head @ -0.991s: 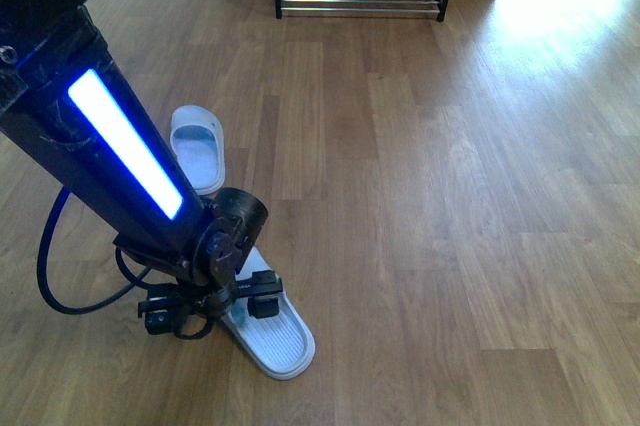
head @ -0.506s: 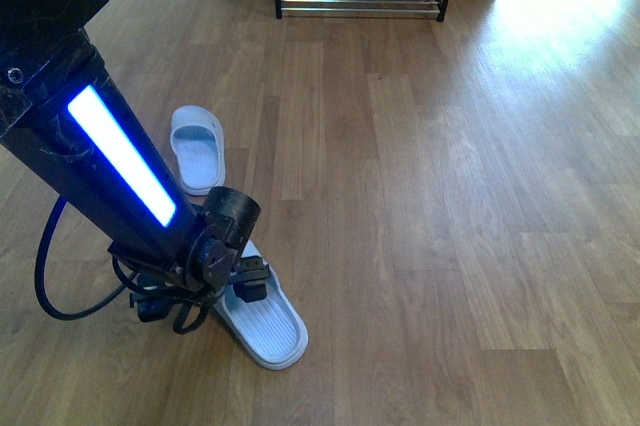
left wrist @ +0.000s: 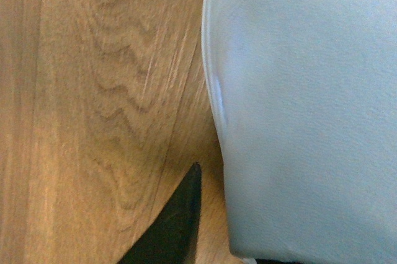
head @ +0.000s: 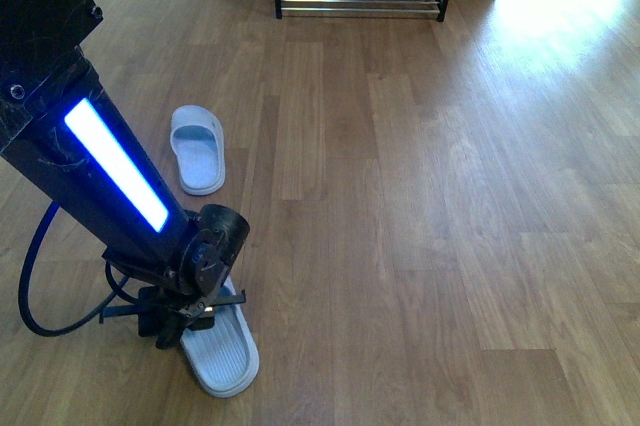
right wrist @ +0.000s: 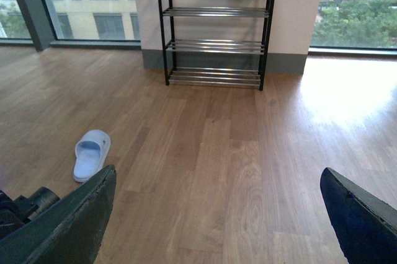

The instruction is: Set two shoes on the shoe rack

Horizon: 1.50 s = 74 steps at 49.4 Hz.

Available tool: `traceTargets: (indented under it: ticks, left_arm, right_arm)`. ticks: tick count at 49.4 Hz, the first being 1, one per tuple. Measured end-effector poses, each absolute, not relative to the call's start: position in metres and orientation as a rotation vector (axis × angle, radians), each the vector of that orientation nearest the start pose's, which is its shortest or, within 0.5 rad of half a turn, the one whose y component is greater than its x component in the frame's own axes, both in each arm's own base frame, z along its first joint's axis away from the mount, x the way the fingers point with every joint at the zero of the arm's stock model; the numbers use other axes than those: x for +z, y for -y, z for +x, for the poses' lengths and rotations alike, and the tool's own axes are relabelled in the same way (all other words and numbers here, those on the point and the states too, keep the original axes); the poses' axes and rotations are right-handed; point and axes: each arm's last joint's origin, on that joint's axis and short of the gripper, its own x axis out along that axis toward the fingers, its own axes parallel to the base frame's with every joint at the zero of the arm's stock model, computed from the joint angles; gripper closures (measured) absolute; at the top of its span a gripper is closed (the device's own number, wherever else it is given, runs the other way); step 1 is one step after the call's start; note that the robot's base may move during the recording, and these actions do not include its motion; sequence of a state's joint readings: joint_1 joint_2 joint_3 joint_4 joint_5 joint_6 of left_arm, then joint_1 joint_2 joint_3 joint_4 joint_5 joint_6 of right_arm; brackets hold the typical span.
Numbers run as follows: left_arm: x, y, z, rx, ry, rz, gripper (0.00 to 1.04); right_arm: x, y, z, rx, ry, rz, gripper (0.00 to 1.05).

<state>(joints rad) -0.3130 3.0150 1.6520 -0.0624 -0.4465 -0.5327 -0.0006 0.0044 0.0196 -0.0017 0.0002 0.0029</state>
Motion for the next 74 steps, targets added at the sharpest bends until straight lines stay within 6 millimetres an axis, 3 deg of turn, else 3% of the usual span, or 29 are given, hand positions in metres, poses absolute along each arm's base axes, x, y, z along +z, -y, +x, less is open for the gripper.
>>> traceTargets:
  ticks: [7,13,17,26,30,32,40,50,55,60,64,69,74]
  left_arm:
    - [-0.181,0.106,0.385,0.492,-1.248,0.143,1.03]
    - [-0.167,0.098,0.382,0.499,-1.239,0.160,1.03]
    - [-0.142,0.090,0.384,0.491,-1.205,0.131,1.03]
    - [-0.051,0.072,0.404,0.475,-1.023,0.014,1.03]
    - [0.014,0.063,0.403,0.479,-0.861,0.000,1.03]
    - [0.036,0.060,0.397,0.474,-0.801,0.002,1.03]
    - [0.117,0.050,0.342,0.456,-0.611,0.008,1.03]
    - [0.168,0.029,0.273,0.493,-0.456,0.006,1.03]
    - [0.179,0.018,0.244,0.520,-0.422,0.001,1.03]
    - [0.188,0.004,0.193,0.558,-0.336,0.040,1.03]
    - [0.191,0.003,0.164,0.566,-0.271,0.100,1.03]
    - [0.185,0.005,0.123,0.565,-0.199,0.169,1.03]
    - [0.179,0.004,0.103,0.550,-0.206,0.234,1.03]
  right_arm:
    - [0.170,0.000,0.097,-0.001,0.014,0.003,0.09]
    - [0.170,0.000,0.097,-0.001,0.014,0.003,0.09]
    - [0.170,0.000,0.097,-0.001,0.014,0.003,0.09]
    - [0.170,0.000,0.097,-0.001,0.014,0.003,0.09]
    - [0.170,0.000,0.097,-0.001,0.014,0.003,0.09]
    - [0.170,0.000,0.097,-0.001,0.014,0.003,0.09]
    - [0.170,0.000,0.097,-0.001,0.014,0.003,0.09]
    - [0.170,0.000,0.097,-0.001,0.014,0.003,0.09]
    - [0.170,0.000,0.097,-0.001,0.014,0.003,0.09]
    - [0.170,0.000,0.097,-0.001,0.014,0.003,0.09]
    - [0.170,0.000,0.097,-0.001,0.014,0.003,0.09]
    - [0.170,0.000,0.097,-0.001,0.014,0.003,0.09]
    - [0.170,0.000,0.097,-0.001,0.014,0.003,0.09]
